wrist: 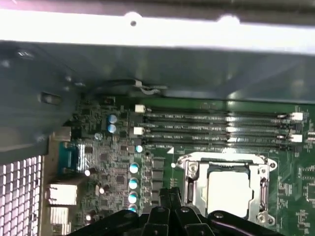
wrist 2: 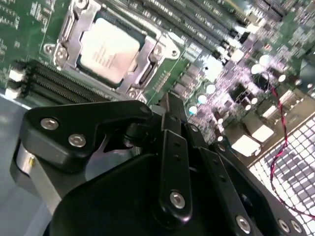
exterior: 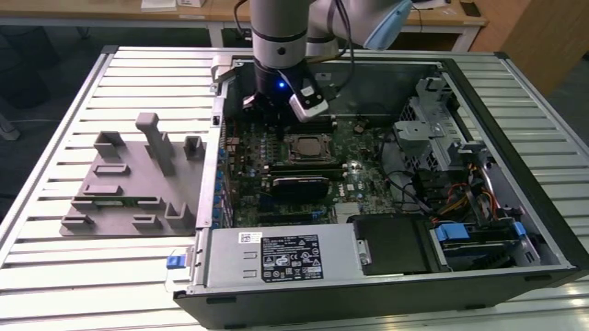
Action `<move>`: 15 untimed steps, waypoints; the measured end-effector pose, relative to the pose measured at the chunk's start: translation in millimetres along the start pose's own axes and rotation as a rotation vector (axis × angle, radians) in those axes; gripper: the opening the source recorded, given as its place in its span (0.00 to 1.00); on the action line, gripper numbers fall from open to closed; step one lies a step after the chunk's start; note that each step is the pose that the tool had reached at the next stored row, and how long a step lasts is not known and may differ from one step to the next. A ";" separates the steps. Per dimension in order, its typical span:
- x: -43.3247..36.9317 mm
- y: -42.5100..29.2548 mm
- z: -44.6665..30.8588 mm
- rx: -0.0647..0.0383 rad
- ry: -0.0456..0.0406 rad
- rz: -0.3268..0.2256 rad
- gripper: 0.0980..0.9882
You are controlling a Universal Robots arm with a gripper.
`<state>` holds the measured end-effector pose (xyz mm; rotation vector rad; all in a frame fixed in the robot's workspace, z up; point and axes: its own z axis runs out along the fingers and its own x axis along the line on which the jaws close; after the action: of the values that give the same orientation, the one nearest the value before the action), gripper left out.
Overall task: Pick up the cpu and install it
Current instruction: 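Install the first cpu locking lever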
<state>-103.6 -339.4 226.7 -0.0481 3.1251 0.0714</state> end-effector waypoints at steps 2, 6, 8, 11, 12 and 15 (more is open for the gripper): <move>1.3 0.2 -2.6 -0.024 -0.0012 0.000 0.01; 3.2 0.4 -6.2 -0.066 -0.0042 0.001 0.01; 4.7 0.5 -7.1 -0.090 -0.0055 0.001 0.01; 6.8 0.6 -9.2 -0.116 -0.0083 0.002 0.01; 7.5 0.7 -10.1 -0.122 -0.0099 0.001 0.01; 9.9 0.9 -12.4 -0.140 -0.0162 0.001 0.01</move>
<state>-113.7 -339.4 238.9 -0.0470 3.0986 0.2890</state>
